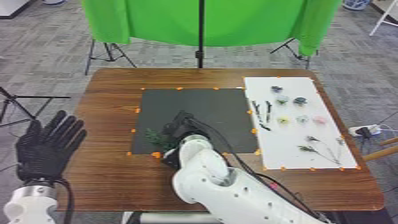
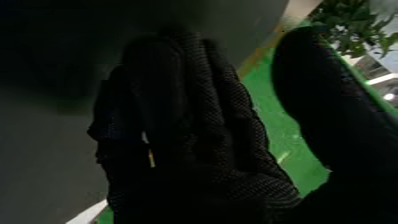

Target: Arrange flowers

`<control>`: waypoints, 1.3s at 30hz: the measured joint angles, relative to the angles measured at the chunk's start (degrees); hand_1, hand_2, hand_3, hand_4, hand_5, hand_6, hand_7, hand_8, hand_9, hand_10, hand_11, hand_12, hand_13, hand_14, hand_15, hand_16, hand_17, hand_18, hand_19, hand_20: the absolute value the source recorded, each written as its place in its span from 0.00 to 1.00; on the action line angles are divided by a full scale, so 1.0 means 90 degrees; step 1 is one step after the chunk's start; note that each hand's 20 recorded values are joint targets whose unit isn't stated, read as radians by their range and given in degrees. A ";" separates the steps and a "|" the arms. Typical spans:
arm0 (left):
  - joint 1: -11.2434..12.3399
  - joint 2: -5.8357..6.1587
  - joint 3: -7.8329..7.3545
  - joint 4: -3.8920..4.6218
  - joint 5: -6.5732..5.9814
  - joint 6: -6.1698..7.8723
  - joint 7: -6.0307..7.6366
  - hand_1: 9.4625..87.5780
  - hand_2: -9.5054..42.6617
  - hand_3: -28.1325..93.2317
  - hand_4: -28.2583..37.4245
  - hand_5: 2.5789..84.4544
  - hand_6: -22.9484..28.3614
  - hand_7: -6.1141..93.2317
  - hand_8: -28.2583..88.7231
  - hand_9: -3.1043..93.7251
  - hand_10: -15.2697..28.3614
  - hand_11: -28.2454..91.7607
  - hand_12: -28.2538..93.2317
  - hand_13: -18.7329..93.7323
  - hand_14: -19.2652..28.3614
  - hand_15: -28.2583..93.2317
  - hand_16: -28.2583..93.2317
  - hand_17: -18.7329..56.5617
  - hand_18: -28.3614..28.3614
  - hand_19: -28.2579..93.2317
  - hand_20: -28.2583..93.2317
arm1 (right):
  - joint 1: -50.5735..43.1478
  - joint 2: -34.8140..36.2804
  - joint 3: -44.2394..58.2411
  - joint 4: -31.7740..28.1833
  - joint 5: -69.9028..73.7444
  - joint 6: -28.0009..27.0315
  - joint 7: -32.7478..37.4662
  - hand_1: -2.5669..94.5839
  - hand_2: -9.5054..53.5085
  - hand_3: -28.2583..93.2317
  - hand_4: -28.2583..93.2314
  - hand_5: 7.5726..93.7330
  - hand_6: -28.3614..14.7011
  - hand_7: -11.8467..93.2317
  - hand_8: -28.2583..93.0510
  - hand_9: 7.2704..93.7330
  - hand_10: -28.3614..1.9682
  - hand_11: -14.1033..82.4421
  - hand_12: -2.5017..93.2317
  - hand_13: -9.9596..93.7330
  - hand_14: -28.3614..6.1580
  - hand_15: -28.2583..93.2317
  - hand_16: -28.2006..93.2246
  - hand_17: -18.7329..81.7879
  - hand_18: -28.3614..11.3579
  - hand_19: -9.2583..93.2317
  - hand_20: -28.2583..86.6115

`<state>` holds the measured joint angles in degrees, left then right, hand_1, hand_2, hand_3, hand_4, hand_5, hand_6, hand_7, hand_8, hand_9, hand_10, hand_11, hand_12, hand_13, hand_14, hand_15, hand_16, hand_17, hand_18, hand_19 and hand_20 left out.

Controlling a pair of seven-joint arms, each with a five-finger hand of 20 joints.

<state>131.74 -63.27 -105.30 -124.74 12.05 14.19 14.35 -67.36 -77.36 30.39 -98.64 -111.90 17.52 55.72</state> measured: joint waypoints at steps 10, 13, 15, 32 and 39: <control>0.0136 -0.0059 -0.0092 -0.0039 0.0010 0.0050 0.0030 0.20 0.43 0.84 0.00 0.52 0.63 0.20 0.17 0.42 0.71 0.39 0.34 0.41 0.72 0.47 0.20 0.20 0.74 0.43 0.34 | -0.0285 0.0607 0.0870 -0.0708 0.1167 -0.2945 -0.2161 0.39 0.08 0.87 0.07 0.76 0.59 0.25 0.14 0.41 0.16 0.28 0.20 0.49 0.21 0.85 0.36 0.39 0.09 0.89 0.60; 0.0118 -0.0057 -0.0061 -0.0037 0.0017 0.0056 0.0024 0.21 0.43 0.84 0.00 0.51 0.63 0.20 0.17 0.42 0.71 0.39 0.34 0.41 0.72 0.47 0.20 0.20 0.74 0.43 0.34 | -0.0252 0.0600 0.0721 -0.0734 0.0571 -0.3614 -0.2164 0.39 0.08 0.87 0.07 0.73 0.57 0.22 0.14 0.42 0.15 0.29 0.20 0.48 0.19 0.86 0.37 0.39 0.08 0.89 0.60; 0.0094 -0.0053 -0.0023 -0.0032 0.0029 0.0061 0.0017 0.21 0.43 0.84 0.00 0.52 0.63 0.20 0.17 0.42 0.72 0.39 0.34 0.41 0.72 0.47 0.20 0.20 0.74 0.43 0.34 | -0.0225 0.0572 0.0580 -0.0733 0.0088 -0.3879 -0.2070 0.38 0.08 0.87 0.07 0.69 0.54 0.21 0.14 0.41 0.13 0.29 0.20 0.48 0.18 0.86 0.37 0.40 0.07 0.90 0.60; 0.0016 -0.0046 0.0129 -0.0030 0.0102 0.0120 -0.0058 0.21 0.44 0.84 0.00 0.52 0.63 0.21 0.17 0.42 0.71 0.39 0.34 0.41 0.72 0.48 0.20 0.20 0.74 0.43 0.34 | -0.0094 0.0213 0.0591 -0.0427 0.0251 -0.3881 -0.1652 0.38 0.08 0.90 0.07 0.56 0.32 0.16 0.15 0.42 0.14 0.35 0.22 0.48 0.15 0.87 0.40 0.40 0.05 0.90 0.60; -0.0010 -0.0043 0.0151 -0.0023 0.0102 0.0118 -0.0083 0.21 0.44 0.84 0.00 0.52 0.63 0.21 0.17 0.42 0.72 0.39 0.34 0.41 0.72 0.48 0.20 0.20 0.74 0.43 0.34 | -0.0096 0.0192 0.0577 -0.0395 0.0239 -0.3813 -0.1654 0.38 0.08 0.90 0.07 0.56 0.35 0.17 0.15 0.39 0.12 0.32 0.21 0.47 0.15 0.86 0.40 0.39 0.05 0.89 0.60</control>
<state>131.66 -63.65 -103.94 -124.94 12.97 15.26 13.61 -68.22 -75.63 35.58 -102.19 -109.74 -16.80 40.84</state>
